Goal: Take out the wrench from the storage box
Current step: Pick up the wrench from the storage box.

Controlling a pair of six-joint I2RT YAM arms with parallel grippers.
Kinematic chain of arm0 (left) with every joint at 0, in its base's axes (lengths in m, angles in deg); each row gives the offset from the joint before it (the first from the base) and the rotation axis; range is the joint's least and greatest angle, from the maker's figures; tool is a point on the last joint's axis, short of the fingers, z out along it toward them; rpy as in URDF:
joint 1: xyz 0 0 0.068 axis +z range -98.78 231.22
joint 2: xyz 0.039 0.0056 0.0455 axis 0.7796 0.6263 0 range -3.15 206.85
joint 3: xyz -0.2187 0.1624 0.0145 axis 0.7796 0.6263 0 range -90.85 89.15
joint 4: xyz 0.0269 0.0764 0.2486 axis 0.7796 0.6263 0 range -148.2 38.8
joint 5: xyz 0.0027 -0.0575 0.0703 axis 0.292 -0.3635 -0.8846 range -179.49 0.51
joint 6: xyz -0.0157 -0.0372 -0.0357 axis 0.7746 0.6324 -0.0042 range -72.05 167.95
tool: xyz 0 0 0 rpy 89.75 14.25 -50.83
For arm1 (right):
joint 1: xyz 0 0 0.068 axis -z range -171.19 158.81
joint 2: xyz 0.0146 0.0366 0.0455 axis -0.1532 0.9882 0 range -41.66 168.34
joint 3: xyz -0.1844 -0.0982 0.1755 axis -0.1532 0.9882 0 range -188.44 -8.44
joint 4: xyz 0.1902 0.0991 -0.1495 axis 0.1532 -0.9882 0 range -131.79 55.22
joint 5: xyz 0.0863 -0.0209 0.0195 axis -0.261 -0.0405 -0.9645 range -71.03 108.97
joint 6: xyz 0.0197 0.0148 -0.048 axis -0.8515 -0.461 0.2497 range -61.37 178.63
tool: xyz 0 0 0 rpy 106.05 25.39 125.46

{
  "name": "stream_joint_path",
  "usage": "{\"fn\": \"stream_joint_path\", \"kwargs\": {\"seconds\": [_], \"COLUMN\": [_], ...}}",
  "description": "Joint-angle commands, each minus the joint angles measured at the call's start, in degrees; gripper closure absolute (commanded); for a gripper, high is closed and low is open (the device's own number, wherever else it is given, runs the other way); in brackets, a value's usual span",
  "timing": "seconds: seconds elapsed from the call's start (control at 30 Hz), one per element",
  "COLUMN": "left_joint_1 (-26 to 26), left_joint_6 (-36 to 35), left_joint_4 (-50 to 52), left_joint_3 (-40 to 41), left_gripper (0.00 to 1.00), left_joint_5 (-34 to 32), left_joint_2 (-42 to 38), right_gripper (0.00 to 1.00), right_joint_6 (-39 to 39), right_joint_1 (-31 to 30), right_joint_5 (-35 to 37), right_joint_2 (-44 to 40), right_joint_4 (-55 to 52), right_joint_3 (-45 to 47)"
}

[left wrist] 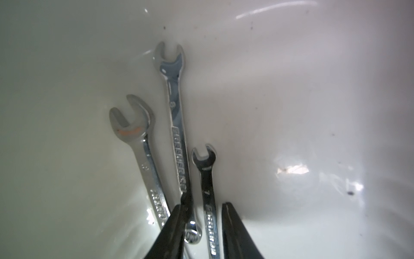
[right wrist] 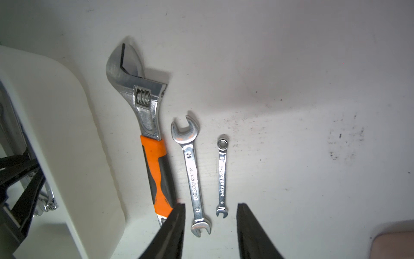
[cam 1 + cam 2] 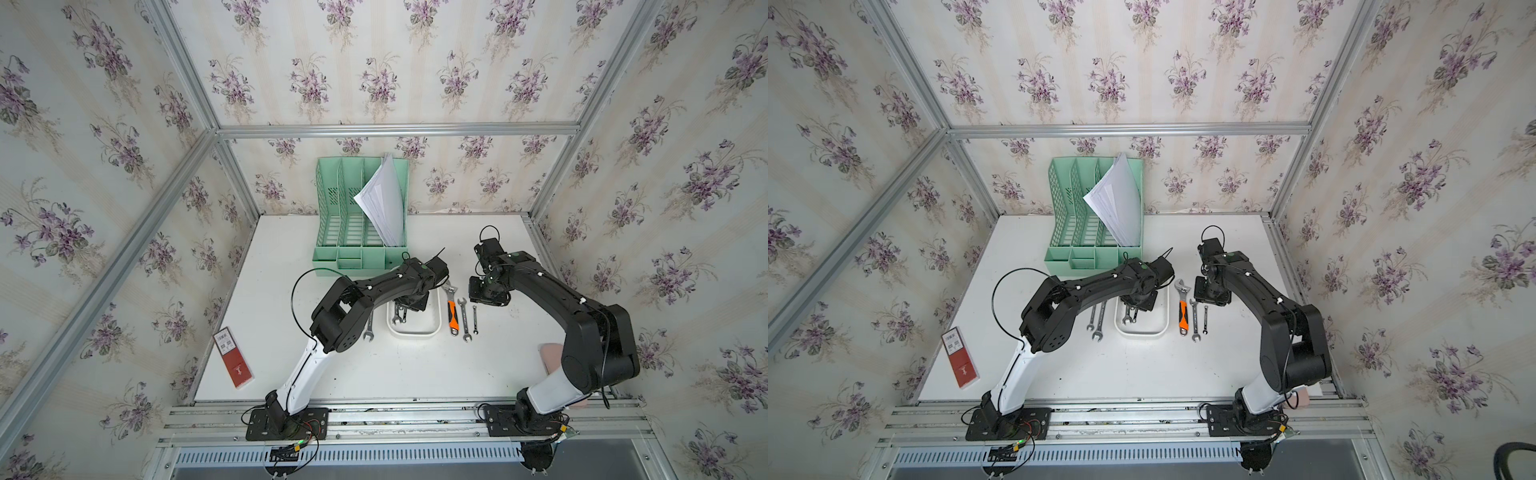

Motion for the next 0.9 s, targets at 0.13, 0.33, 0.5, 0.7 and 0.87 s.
{"fn": "stream_joint_path", "kwargs": {"seconds": [0.13, 0.33, 0.5, 0.7, 0.87], "left_joint_1": [-0.5, -0.5, 0.5, 2.4, 2.7], "left_joint_6": [0.0, -1.1, -1.6, -4.2, -4.9], "left_joint_4": [-2.6, -4.2, -5.4, -3.4, -3.3], "left_joint_3": [1.8, 2.7, 3.4, 0.0, -0.6], "left_gripper": [0.69, 0.71, 0.71, 0.70, 0.67], "left_joint_5": [4.9, 8.4, 10.3, 7.6, 6.7], "left_joint_2": [1.1, -1.6, -4.8, -2.8, -1.2], "right_gripper": [0.57, 0.57, 0.58, 0.58, 0.58], "right_joint_6": [0.1, 0.1, 0.1, 0.2, 0.3], "right_joint_1": [0.1, 0.0, 0.1, 0.0, 0.1], "right_joint_5": [-0.9, -1.1, -1.5, -1.7, -1.5], "right_joint_2": [0.1, 0.0, 0.5, 0.3, 0.2], "right_joint_4": [-0.5, -0.4, -0.3, -0.2, -0.2], "right_joint_3": [0.0, 0.2, 0.2, 0.2, 0.5]}}
